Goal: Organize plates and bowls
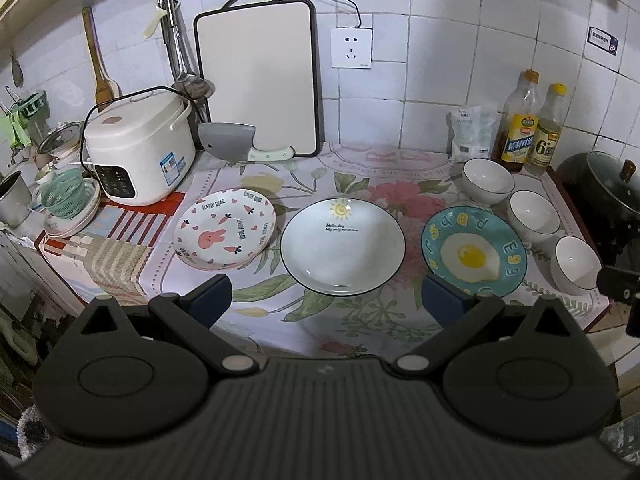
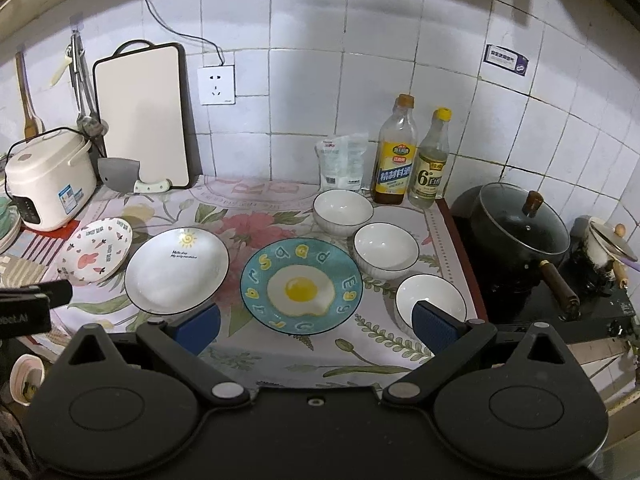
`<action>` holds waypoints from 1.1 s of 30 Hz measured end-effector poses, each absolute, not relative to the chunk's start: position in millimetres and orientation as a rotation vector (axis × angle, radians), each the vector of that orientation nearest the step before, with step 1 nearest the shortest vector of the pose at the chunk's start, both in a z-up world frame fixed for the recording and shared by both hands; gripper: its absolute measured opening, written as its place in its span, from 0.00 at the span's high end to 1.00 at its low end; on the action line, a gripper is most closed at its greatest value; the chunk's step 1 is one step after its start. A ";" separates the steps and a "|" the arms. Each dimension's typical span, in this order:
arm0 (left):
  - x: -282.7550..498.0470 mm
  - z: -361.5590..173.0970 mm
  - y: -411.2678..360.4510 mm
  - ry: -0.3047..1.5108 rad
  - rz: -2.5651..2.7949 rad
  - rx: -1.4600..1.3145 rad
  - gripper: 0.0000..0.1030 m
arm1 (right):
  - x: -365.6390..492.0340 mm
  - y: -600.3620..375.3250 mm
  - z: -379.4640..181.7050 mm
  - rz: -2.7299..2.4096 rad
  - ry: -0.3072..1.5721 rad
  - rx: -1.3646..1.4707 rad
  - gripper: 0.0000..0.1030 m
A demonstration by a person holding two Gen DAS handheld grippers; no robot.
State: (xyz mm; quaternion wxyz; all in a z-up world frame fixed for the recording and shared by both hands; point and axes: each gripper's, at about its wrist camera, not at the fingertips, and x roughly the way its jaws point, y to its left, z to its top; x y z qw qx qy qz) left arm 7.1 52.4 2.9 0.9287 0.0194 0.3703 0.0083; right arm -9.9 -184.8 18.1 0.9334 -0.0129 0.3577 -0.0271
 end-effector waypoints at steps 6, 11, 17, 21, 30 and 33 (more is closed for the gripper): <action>8.1 -2.4 57.0 0.767 0.031 0.044 0.00 | -8.5 -183.8 12.9 -0.051 0.746 -0.021 0.00; 6.8 -4.7 58.5 0.752 0.028 0.051 0.00 | -7.9 -182.7 11.8 -0.042 0.739 -0.010 0.00; 4.2 -11.4 58.2 0.729 0.019 0.060 0.00 | -9.9 -181.2 4.8 -0.018 0.716 0.000 0.00; 1.9 -15.9 58.8 0.717 0.007 0.042 0.00 | -15.8 -181.3 0.6 -0.009 0.663 -0.014 0.00; -2.6 -27.0 59.7 0.681 -0.004 0.039 0.00 | -27.2 -189.5 -23.8 -0.067 0.509 -0.022 0.00; -4.0 -34.2 58.7 0.662 -0.004 0.044 0.00 | -29.9 -190.0 -33.1 -0.089 0.472 -0.050 0.00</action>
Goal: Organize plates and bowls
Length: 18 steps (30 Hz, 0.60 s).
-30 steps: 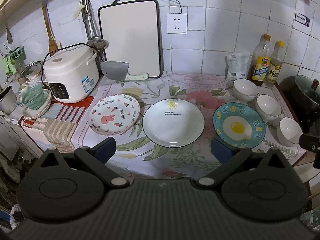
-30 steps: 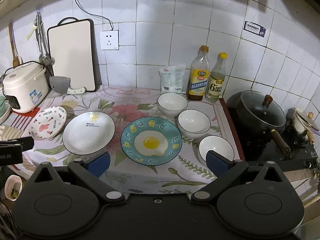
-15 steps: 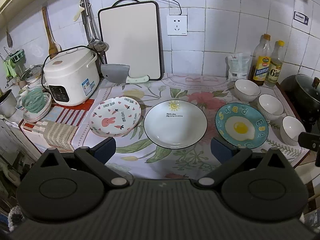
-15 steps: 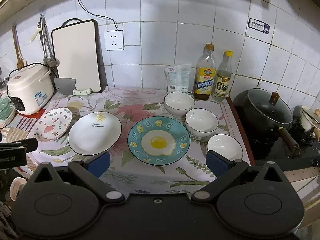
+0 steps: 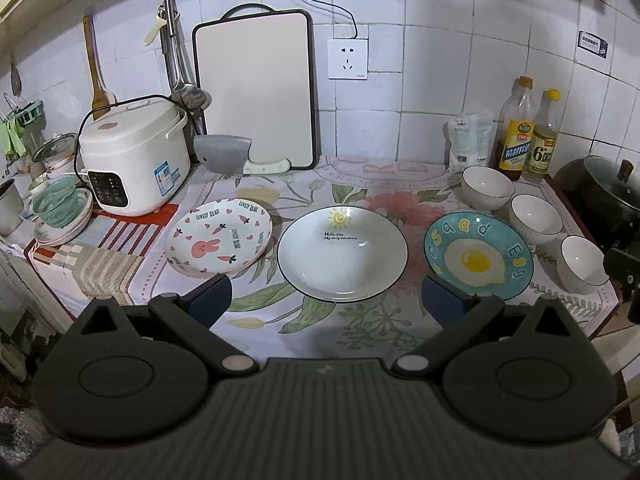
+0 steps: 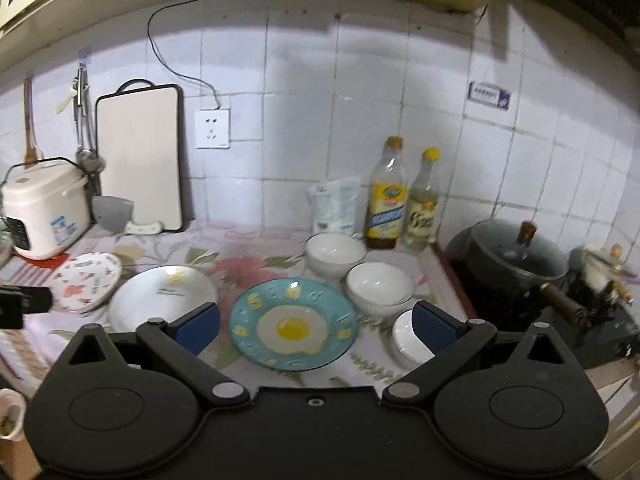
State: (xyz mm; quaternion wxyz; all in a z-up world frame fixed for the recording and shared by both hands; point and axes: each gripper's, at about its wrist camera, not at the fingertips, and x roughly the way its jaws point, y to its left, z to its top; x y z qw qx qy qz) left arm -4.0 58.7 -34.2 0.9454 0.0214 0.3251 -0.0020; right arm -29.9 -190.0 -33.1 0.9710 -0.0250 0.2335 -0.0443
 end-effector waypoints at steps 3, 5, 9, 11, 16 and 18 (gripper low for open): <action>-4.1 -39.4 57.4 0.651 -0.002 0.052 0.00 | -31.2 -192.1 -36.4 -0.084 0.463 -0.042 0.00; -5.2 -41.9 56.3 0.642 -0.005 0.053 0.00 | -30.4 -194.0 -37.1 -0.084 0.464 -0.030 0.00; -6.0 -44.7 54.3 0.625 -0.021 0.055 0.00 | -31.6 -197.1 -40.7 -0.089 0.471 -0.015 0.00; -6.8 -47.1 53.1 0.618 -0.027 0.057 0.00 | -32.1 -198.2 -43.0 -0.093 0.480 -0.004 0.00; -9.2 -55.0 53.0 0.618 -0.037 0.046 0.00 | -32.0 -198.8 -48.1 -0.107 0.500 -0.002 0.00; -10.1 -57.8 53.3 0.623 -0.036 0.040 0.00 | -32.4 -198.7 -49.1 -0.113 0.504 -0.007 0.00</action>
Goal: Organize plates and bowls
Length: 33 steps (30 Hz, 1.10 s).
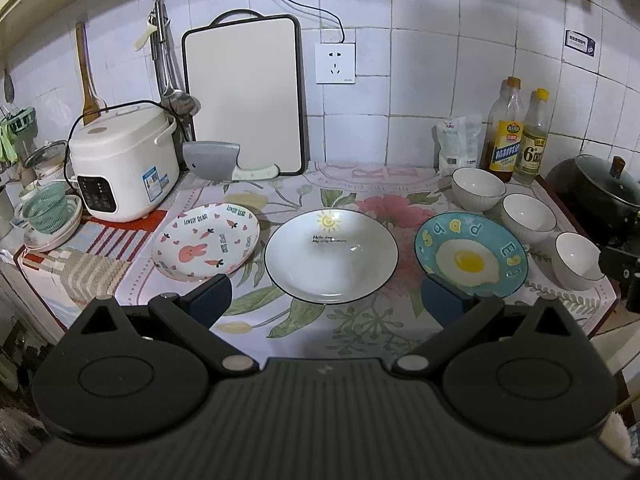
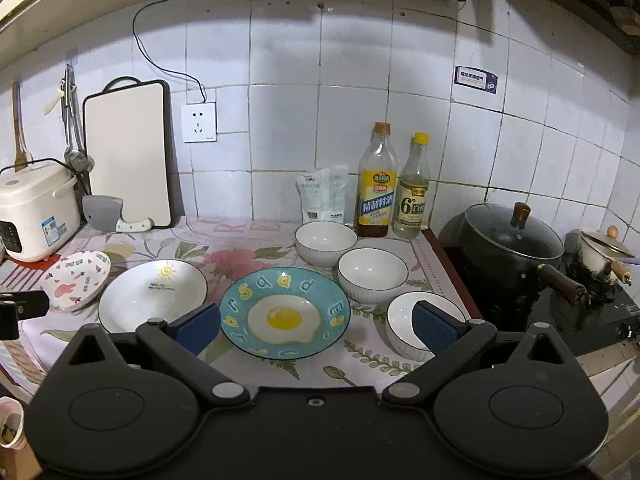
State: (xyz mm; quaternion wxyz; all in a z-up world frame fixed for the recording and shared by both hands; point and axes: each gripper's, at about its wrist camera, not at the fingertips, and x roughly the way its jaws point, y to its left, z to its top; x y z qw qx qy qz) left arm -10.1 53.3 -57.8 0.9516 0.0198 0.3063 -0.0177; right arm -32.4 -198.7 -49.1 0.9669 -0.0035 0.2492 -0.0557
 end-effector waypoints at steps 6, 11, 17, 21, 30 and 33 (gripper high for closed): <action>-11.8 -61.6 52.2 0.630 -0.035 0.044 0.00 | -33.3 -200.0 -50.8 -0.122 0.508 -0.011 0.00; -12.5 -66.9 51.2 0.646 -0.033 0.051 0.00 | -32.7 -200.3 -52.4 -0.120 0.516 -0.014 0.00; -11.1 -68.1 52.1 0.653 -0.032 0.048 0.00 | -30.4 -200.8 -54.1 -0.123 0.525 -0.007 0.00; -10.0 -68.1 52.5 0.662 -0.034 0.048 0.00 | -26.5 -201.6 -55.6 -0.101 0.533 0.001 0.00; 20.9 -29.8 72.4 0.630 -0.049 -0.042 0.00 | 8.3 -199.4 -36.7 0.203 0.418 0.147 0.00; 39.0 -20.3 80.1 0.612 -0.034 -0.074 0.02 | 36.8 -186.7 -34.3 0.284 0.428 0.141 0.00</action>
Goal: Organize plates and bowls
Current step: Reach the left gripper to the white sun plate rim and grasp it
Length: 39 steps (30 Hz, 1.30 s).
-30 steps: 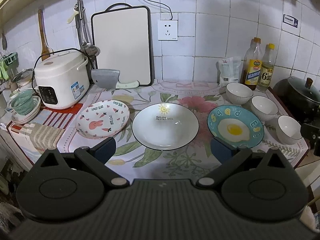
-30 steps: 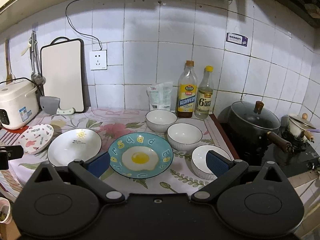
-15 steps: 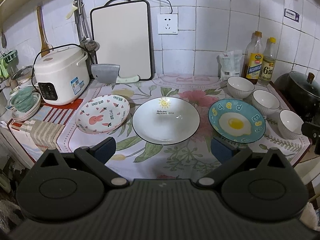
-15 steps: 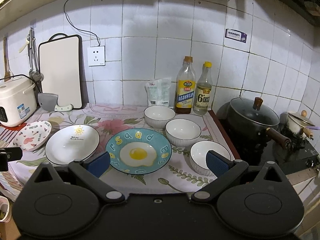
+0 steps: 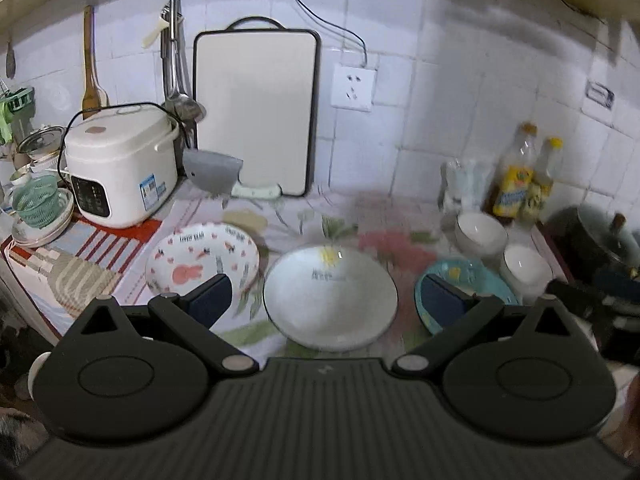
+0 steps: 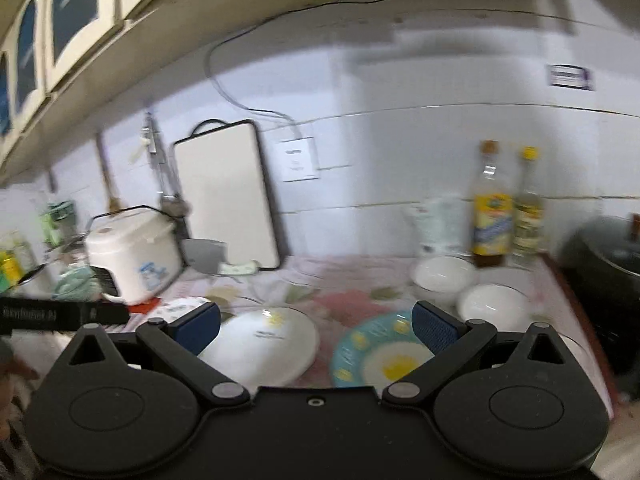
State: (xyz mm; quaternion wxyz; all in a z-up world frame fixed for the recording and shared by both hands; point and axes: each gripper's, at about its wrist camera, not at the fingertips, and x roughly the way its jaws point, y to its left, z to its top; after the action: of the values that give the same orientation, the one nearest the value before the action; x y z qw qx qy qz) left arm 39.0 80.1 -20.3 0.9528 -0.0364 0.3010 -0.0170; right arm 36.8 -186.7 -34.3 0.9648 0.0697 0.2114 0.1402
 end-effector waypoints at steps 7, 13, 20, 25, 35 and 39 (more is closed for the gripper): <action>104.0 -24.4 99.3 0.668 0.009 -0.148 0.02 | 96.2 -158.2 -56.4 0.414 0.511 0.127 0.07; 151.0 -65.5 118.3 0.738 0.007 -0.195 0.03 | 134.7 -134.7 -104.6 0.511 0.647 0.133 0.15; 170.2 -134.7 124.0 0.812 0.036 -0.171 0.22 | 161.0 -120.5 -155.9 0.491 0.763 0.200 0.25; 178.1 -174.6 132.6 0.869 0.029 -0.231 0.29 | 170.5 -116.6 -182.9 0.458 0.852 0.285 0.30; 190.2 -204.8 138.1 0.867 0.000 -0.264 0.38 | 191.0 -99.9 -212.2 0.333 0.864 0.337 0.49; 196.2 -216.4 136.9 0.895 -0.007 -0.246 0.65 | 197.2 -97.2 -222.0 0.293 0.853 0.297 0.66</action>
State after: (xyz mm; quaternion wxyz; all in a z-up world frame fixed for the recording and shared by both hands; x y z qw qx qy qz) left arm 196.2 136.9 -216.4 0.8943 -0.1187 0.4315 -0.0034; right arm 197.2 -97.2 -222.0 0.8894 0.1432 0.4106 0.1411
